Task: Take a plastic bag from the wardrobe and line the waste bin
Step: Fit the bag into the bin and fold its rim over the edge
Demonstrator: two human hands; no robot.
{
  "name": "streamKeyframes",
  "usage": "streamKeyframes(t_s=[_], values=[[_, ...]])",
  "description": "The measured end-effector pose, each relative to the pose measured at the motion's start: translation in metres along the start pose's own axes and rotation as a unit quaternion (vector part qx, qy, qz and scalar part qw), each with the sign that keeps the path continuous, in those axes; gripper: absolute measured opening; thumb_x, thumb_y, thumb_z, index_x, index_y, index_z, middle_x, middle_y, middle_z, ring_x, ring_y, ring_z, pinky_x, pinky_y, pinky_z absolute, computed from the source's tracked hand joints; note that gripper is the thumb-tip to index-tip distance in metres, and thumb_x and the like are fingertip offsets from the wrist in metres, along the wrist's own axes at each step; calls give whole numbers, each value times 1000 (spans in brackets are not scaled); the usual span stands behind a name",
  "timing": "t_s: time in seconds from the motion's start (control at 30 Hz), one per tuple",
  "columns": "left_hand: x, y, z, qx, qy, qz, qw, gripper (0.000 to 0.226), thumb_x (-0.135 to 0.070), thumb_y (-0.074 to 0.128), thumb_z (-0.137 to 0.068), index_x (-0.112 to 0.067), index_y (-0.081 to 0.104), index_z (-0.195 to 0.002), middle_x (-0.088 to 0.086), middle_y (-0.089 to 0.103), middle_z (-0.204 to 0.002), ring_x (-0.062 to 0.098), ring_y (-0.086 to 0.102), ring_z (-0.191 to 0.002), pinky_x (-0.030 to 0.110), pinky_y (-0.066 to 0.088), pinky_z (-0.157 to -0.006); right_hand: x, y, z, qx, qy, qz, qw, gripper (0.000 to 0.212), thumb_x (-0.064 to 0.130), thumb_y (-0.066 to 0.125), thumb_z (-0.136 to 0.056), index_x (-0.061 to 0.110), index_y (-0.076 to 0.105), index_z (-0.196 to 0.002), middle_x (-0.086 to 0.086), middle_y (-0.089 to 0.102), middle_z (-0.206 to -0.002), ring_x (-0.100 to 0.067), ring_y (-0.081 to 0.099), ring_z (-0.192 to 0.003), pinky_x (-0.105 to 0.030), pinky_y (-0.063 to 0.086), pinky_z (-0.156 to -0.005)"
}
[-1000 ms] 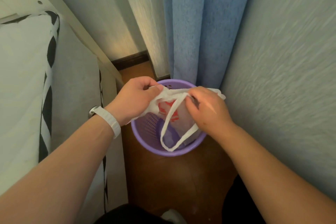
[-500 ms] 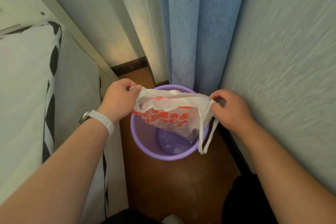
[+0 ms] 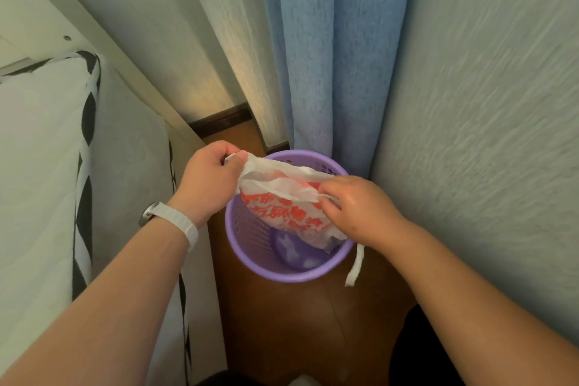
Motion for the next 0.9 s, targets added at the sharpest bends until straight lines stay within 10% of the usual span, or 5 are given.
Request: streamKeyframes(t_s=[0.3, 0.47, 0.67, 0.9], values=[[17, -1, -7, -76, -46, -75, 993, 18, -39, 50, -96, -29, 61, -87, -5, 63, -83, 19, 62, -80, 40, 58, -74, 0, -1, 23, 107, 2, -19, 994, 13, 39, 47, -77, 29, 54, -74, 10, 57, -84, -17, 54, -78, -34, 49, -64], [-8, 1, 14, -166, 191, -251, 934, 22, -32, 55, -92, -13, 65, -97, 9, 59, -99, 28, 54, -89, 42, 48, -75, 9, 3, 28, 79, -20, -38, 996, 29, 39, 45, -79, 19, 66, -81, 3, 62, -83, -19, 55, -77, -38, 51, -67], [-18, 35, 45, 107, 382, -292, 870, 9, -19, 58, -90, -17, 67, -93, 1, 70, -89, 21, 64, -78, 25, 39, -66, 21, 3, 28, 118, -20, -66, 991, 18, 42, 48, -79, 28, 59, -76, 11, 57, -82, -13, 54, -78, -39, 52, -71], [5, 39, 34, 113, 375, -356, 849, 19, -33, 61, -89, -22, 74, -82, -1, 65, -89, 23, 57, -86, 38, 41, -79, 20, 13, 21, 178, 6, -99, 979, 21, 45, 44, -77, 30, 52, -66, 8, 56, -74, -8, 53, -70, -39, 52, -66]])
Point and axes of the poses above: each hand's wrist, its own z-axis away from the middle knuckle, its own y-axis out of the palm, x = y × z, the point moved 1 cm from there along -z, towards the middle knuckle
